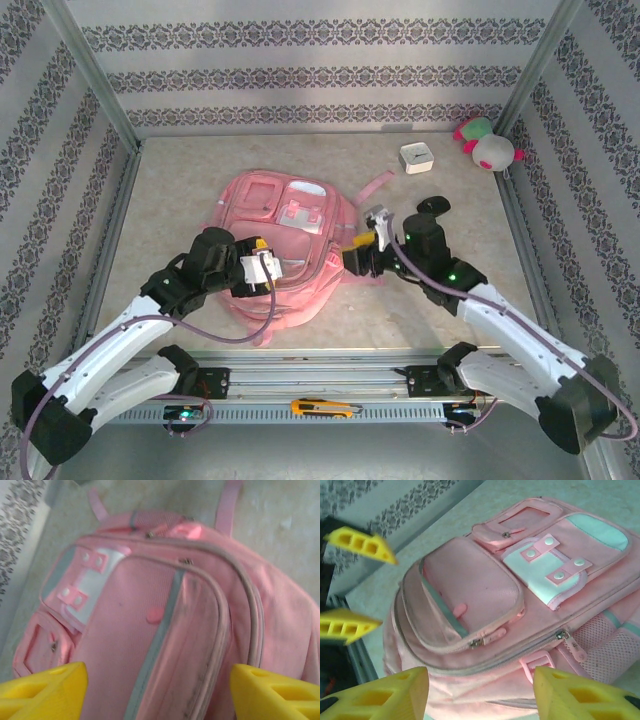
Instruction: Pack books, pencil case, and school supplies into a backpack
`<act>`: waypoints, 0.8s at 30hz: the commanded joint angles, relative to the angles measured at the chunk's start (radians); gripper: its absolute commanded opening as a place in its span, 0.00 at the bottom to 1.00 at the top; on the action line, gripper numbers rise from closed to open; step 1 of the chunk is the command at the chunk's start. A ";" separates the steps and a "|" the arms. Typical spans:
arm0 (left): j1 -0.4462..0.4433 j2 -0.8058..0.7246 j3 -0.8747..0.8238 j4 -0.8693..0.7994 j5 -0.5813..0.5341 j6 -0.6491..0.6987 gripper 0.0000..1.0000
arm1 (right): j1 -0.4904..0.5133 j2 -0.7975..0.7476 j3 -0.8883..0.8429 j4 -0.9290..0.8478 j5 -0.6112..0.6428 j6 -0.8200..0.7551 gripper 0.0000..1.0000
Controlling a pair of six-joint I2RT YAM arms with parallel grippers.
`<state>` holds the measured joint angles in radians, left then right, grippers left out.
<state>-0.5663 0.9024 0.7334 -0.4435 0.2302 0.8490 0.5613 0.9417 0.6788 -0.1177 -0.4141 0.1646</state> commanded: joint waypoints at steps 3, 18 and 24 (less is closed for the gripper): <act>0.024 0.086 0.027 -0.082 0.013 0.174 0.74 | 0.008 -0.052 -0.056 -0.053 0.045 -0.260 0.53; 0.044 0.207 0.026 0.066 0.019 0.111 0.12 | 0.009 0.094 0.032 -0.138 -0.075 -0.485 0.49; 0.055 0.106 0.024 0.087 0.180 -0.056 0.00 | -0.024 0.186 0.092 -0.132 -0.174 -0.643 0.51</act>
<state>-0.5243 1.0718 0.7403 -0.4316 0.2970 0.9043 0.5571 1.0954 0.7258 -0.2523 -0.5034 -0.3588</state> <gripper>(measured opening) 0.050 0.514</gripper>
